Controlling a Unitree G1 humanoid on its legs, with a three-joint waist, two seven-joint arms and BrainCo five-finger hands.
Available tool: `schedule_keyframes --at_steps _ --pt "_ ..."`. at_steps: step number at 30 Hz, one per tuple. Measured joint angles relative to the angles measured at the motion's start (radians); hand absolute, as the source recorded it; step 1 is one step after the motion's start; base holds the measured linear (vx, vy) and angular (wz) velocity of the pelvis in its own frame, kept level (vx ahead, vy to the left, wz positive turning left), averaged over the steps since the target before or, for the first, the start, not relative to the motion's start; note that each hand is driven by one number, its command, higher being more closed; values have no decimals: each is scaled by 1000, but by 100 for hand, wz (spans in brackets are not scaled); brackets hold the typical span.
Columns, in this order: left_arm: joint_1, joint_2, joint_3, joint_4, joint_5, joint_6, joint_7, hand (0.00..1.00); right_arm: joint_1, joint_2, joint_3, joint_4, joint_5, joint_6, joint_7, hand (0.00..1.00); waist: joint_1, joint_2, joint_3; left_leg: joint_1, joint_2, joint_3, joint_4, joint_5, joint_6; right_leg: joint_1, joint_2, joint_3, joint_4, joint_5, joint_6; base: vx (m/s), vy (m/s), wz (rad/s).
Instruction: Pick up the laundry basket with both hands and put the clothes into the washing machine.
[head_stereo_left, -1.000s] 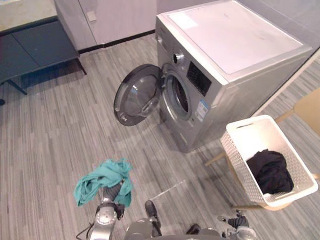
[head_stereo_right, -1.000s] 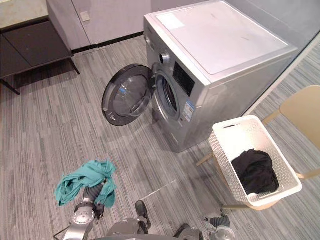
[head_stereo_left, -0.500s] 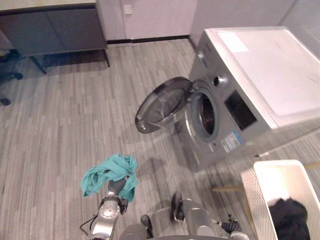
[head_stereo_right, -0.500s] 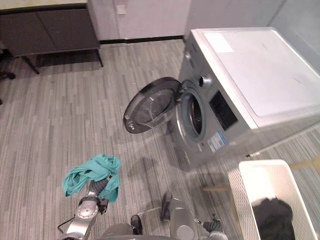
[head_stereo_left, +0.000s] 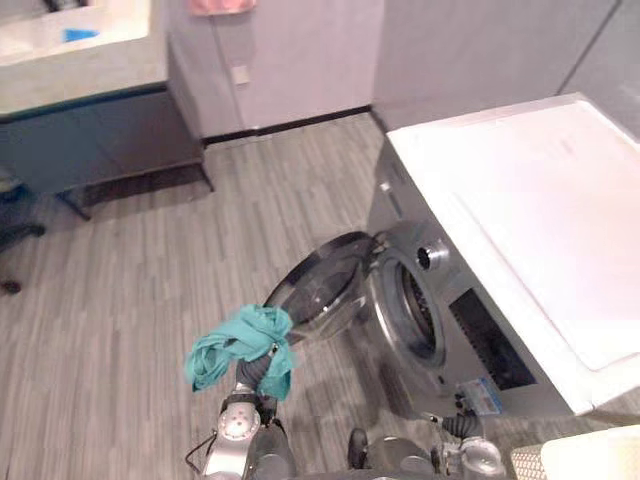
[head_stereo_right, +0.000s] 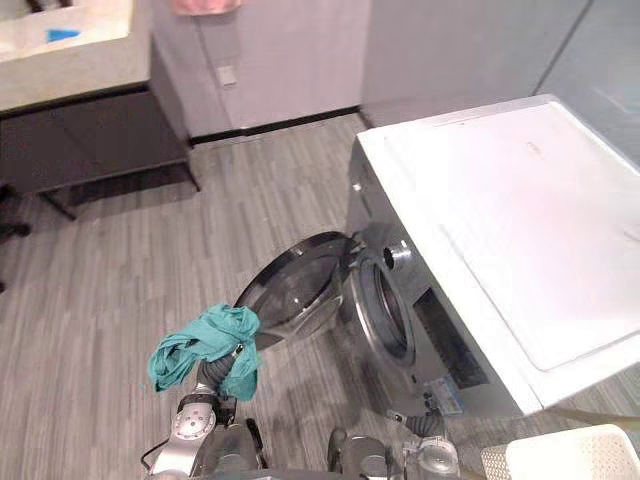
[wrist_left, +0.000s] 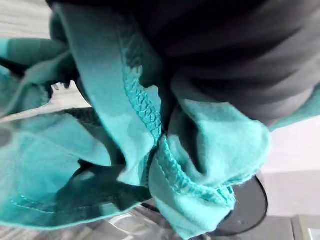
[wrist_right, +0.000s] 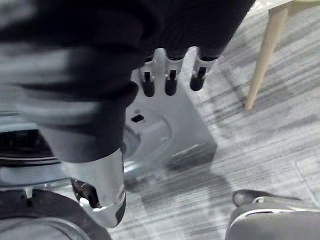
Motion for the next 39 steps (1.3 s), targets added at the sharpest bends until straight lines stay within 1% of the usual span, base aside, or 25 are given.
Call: schedule_keyframes --at_steps 1,2,3,4,6,7,12,13,15,17,18,19,20,22,23,24,26,28,29,30,31,33,34,35,39 --pt "2 -6 0 2 0 0 0 100 2 0 -1 0 -1 0 0 0 0 13 -7 11 -3 -26 -51 37 -3 -4 9 21 12 -10 17 242 341 -108" --pt "10 -18 -5 9 1 0 0 100 5 -13 -3 7 -1 -1 0 0 1 39 -24 37 14 -52 -79 98 -31 -6 31 67 28 -38 55 247 422 -112" --pt "6 1 -6 25 2 0 -1 100 6 15 1 19 -2 -1 2 0 0 -2 -41 56 6 4 -67 72 -27 -14 7 112 44 -56 73 227 402 -116" --pt "15 12 -6 23 2 0 -1 100 12 28 5 19 -2 -2 1 0 4 -9 -48 69 -1 33 -74 60 -19 -26 -3 135 53 -59 80 152 294 -107" --pt "40 30 -1 27 2 0 2 100 17 47 24 22 -2 -1 1 0 8 -43 -70 102 -8 136 -63 23 1 -36 -26 220 50 -61 110 50 206 -110" --pt "39 33 -1 28 2 1 2 100 16 46 24 22 -2 -2 1 0 8 -49 -74 110 -7 162 -59 14 6 -38 -30 243 45 -55 120 -31 221 -104" --pt "2 57 -10 74 2 1 2 100 -28 24 20 105 -2 1 1 0 -1 -32 -96 135 -38 295 -122 -7 6 -111 -49 398 -16 10 169 -85 135 -106" --pt "-16 67 -29 89 4 1 2 100 -47 15 22 120 -3 1 1 0 -2 -24 -94 139 -51 296 -151 -6 6 -151 -45 397 -18 52 176 -75 106 -119" --pt "-16 78 -39 90 5 1 2 100 -71 10 23 147 -3 1 1 0 -1 -18 -98 152 -49 310 -184 3 18 -194 -45 294 -20 97 166 -54 73 -120" --pt "-26 88 -45 109 5 3 1 100 -98 -6 21 177 1 1 2 0 -18 -13 -97 184 -51 388 -220 28 37 -216 -123 -40 -15 102 119 -15 -5 -88" --pt "-31 93 -50 112 6 3 0 100 -104 -26 19 181 -3 0 0 0 -35 4 -92 202 -53 401 -236 32 33 -210 -168 -184 -18 115 101 10 -7 -56" --pt "-33 96 -53 111 6 3 0 100 -104 -34 21 182 -8 0 0 0 -37 11 -94 207 -51 405 -241 33 32 -207 -173 -214 -22 125 101 40 -11 -33" --pt "-42 103 -71 112 8 3 -1 100 -98 -45 21 185 -12 -1 0 0 -51 22 -91 213 -42 409 -238 31 24 -191 -162 -212 -35 129 110 55 -87 -28" --pt "-51 102 -71 111 17 2 -2 100 -97 -61 21 186 -11 -1 0 0 -51 40 -81 211 5 430 -172 7 -10 -183 -136 -201 -37 113 105 64 -119 -32" --pt "-49 101 -69 111 18 3 -4 100 -94 -62 20 188 -10 -1 -1 0 -46 39 -69 187 48 415 -44 -1 -21 -162 -125 -192 -33 100 101 73 -171 -39" --pt "-42 95 -68 108 18 3 -9 100 -81 -64 20 185 -10 -1 -2 0 -42 43 -64 145 100 368 117 6 -14 -138 -105 -183 -25 92 97 80 -178 -42" --pt "-27 75 -66 88 17 4 -18 100 -64 -66 21 174 0 0 -3 0 -30 49 -56 93 144 272 298 46 8 -116 -78 -138 4 55 74 120 -120 -58" --pt "-16 57 -66 58 15 4 -19 100 -65 -63 21 160 1 1 -8 0 -24 40 -50 40 120 178 328 -26 11 -118 -77 -84 23 37 68 118 -16 -82" --pt "-13 54 -66 36 15 5 -19 100 -67 -62 20 143 1 2 -10 0 -19 38 -49 15 82 125 263 -66 -4 -143 -75 -35 38 30 72 56 14 -76" --pt "-13 54 -66 32 15 4 -19 100 -68 -62 19 140 0 2 -11 0 -18 38 -48 13 72 114 243 -68 -5 -148 -74 -26 40 30 74 70 56 -102" --pt "-15 54 -66 24 12 4 -17 100 -71 -60 10 138 0 2 -21 0 -10 39 -48 27 42 74 127 -65 -7 -175 -66 11 60 24 82 87 115 -99" --pt "-20 52 -67 -13 5 4 -13 100 -76 -74 8 120 0 1 -30 0 -1 66 -29 30 46 65 1 -22 -39 -250 -24 48 156 -12 110 79 149 -98" --pt "-54 72 -66 -25 0 5 0 100 -95 -49 18 103 3 3 -42 0 -5 21 5 1 42 105 68 -37 -39 -311 -48 61 259 -44 126 37 104 -59" --pt "-102 78 -58 -39 -3 7 10 100 -100 -41 31 72 17 1 -44 0 -6 -7 44 -44 44 120 131 -74 -28 -385 -60 46 325 -51 135 17 125 -51" --pt "-257 90 -50 -79 -34 7 69 100 -184 -39 34 2 43 2 -87 0 0 -28 122 -285 85 140 370 -151 5 -621 -62 51 499 -64 148 -91 95 -40"
